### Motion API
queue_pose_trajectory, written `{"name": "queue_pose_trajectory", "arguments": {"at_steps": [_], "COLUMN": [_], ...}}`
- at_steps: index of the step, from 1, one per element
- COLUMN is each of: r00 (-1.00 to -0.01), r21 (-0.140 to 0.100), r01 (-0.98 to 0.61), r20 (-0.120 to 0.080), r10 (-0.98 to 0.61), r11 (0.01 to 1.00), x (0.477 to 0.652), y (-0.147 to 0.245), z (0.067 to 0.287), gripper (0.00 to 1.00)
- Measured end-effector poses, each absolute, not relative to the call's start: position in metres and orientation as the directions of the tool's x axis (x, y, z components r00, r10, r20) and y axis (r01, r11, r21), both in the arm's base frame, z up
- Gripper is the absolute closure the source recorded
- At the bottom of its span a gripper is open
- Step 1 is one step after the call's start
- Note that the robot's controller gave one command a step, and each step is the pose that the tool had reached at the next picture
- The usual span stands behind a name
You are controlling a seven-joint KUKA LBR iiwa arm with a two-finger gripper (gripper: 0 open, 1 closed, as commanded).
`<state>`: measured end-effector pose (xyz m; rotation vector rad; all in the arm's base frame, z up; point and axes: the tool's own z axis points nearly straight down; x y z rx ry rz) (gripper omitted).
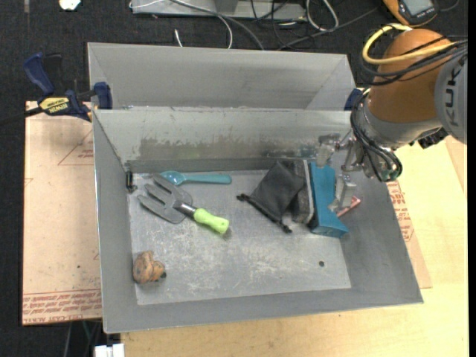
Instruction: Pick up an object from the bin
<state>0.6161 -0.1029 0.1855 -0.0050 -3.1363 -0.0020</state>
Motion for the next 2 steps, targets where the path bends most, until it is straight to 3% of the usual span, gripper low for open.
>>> {"name": "queue_pose_trajectory", "arguments": {"at_steps": [1,2], "r00": [-1.000,-0.995], "r21": [0.000,0.001], "r01": [0.001,0.096], "r20": [-0.002,-0.005], "r10": [0.001,0.096], "r11": [1.000,0.995], "x": [0.618,0.590], "y": [-0.103,-0.078], "z": [0.190,0.138], "gripper": [0.00,0.00]}}
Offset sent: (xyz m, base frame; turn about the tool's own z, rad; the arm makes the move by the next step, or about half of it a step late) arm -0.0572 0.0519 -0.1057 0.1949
